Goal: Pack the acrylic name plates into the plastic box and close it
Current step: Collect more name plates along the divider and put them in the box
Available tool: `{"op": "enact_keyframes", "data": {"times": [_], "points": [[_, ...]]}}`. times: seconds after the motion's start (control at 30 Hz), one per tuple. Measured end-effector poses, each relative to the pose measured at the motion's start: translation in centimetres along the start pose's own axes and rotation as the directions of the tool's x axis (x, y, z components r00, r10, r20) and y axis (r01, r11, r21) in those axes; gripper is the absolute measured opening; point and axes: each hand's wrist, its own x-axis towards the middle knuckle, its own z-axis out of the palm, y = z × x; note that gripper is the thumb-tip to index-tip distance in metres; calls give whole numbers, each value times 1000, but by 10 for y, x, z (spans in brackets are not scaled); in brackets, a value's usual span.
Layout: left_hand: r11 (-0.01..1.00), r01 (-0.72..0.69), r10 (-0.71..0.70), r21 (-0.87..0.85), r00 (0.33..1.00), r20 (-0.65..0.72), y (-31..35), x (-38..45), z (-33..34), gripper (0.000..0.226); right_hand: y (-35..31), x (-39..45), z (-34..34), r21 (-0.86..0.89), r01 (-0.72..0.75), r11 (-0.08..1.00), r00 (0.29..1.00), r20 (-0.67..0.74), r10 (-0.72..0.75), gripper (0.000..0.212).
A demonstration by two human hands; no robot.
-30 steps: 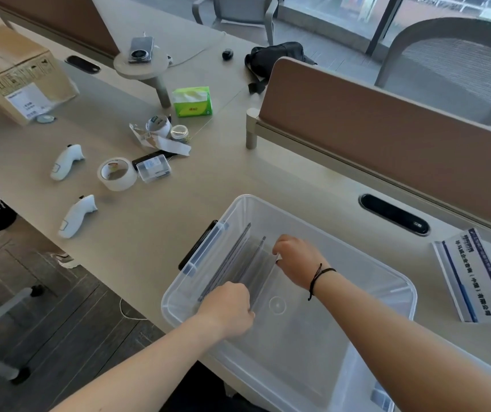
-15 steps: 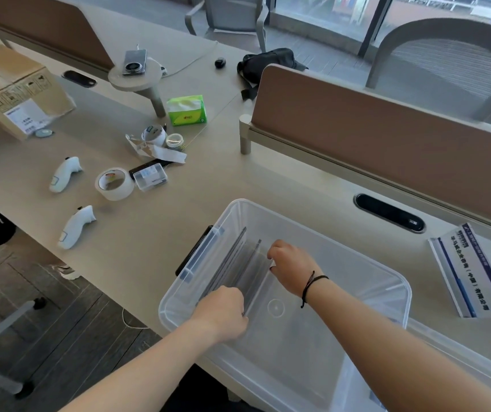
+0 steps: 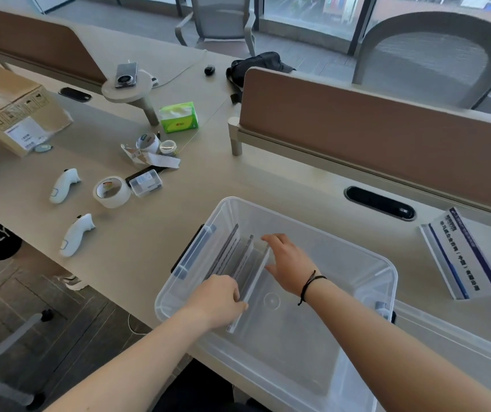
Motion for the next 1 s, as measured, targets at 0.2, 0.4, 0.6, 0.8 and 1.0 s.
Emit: {"op": "enact_keyframes", "data": {"times": [0.2, 0.4, 0.6, 0.8, 1.0], "points": [[984, -121, 126, 131, 992, -26, 16, 8, -11, 25, 7, -18, -18, 78, -99, 992, 994, -43, 102, 58], [924, -328, 353, 199, 930, -107, 51, 31, -36, 27, 4, -39, -38, 130, -207, 970, 964, -143, 225, 56], [850, -506, 522, 147, 845, -112, 96, 59, -50, 31, 5, -67, -68, 160, -294, 942, 901, -283, 329, 53], [723, -661, 689, 202, 713, -135, 153, 71, -57, 23, 21, -99, -95, 221, -333, 917, 814, -422, 398, 50], [658, -717, 752, 232, 643, -146, 218, 84, -51, 19, 60, -128, -122, 305, -400, 864, 700, -507, 503, 51]]}}
